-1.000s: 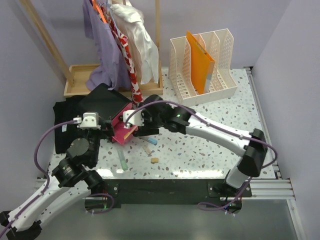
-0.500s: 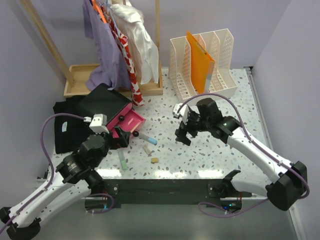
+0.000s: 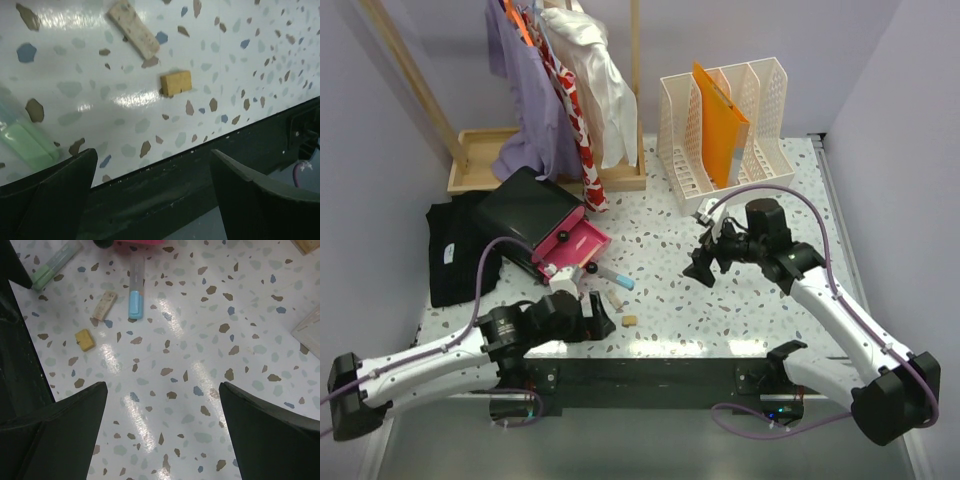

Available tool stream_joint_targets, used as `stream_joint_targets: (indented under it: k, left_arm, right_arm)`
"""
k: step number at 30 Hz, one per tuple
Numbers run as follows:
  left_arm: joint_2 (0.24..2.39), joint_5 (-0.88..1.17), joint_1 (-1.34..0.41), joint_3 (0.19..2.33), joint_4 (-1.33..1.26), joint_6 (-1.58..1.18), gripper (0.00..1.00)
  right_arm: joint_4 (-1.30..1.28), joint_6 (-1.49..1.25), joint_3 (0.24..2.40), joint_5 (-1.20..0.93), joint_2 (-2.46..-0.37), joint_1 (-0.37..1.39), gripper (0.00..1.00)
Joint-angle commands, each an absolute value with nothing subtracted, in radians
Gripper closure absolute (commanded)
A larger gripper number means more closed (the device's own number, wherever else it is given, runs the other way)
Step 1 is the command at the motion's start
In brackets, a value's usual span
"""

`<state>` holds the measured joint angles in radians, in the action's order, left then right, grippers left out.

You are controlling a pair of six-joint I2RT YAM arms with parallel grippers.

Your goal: Organize the desk

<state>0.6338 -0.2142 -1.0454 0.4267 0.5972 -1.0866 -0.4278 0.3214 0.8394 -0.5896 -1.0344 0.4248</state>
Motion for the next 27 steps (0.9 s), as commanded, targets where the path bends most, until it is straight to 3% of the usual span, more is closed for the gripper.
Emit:
stream_joint_targets:
  k: [1,7,15,21,27]
  left_arm:
    - [0.802,-0.411,-1.21,0.515,0.704,-1.3,0.0]
    - [1.054,-0.609,-1.299,0.607,0.908,-1.514,0.0]
    - [1.059,-0.736,-1.29,0.618,0.985,-1.62,0.0]
    - [0.959,-0.652,-1.085,0.507,0.804,-1.395,0.0]
    - [0.971,-0.585,-1.035,0.45,0.741,-1.347,0.0]
  right_arm:
    - [-0.387,0.299,0.848,-0.621,-1.023,0.419,0.01]
    - [-0.391,0.299,0.85,-0.609,-1.031,0.417,0.01]
    - [-0.39,0.302,0.848,-0.598,-1.042,0.416,0.01]
    - [-0.391,0.302,0.848,-0.597,-1.054,0.413,0.01]
    - [-0.391,0.302,0.848,-0.594,-1.058,0.407,0.01]
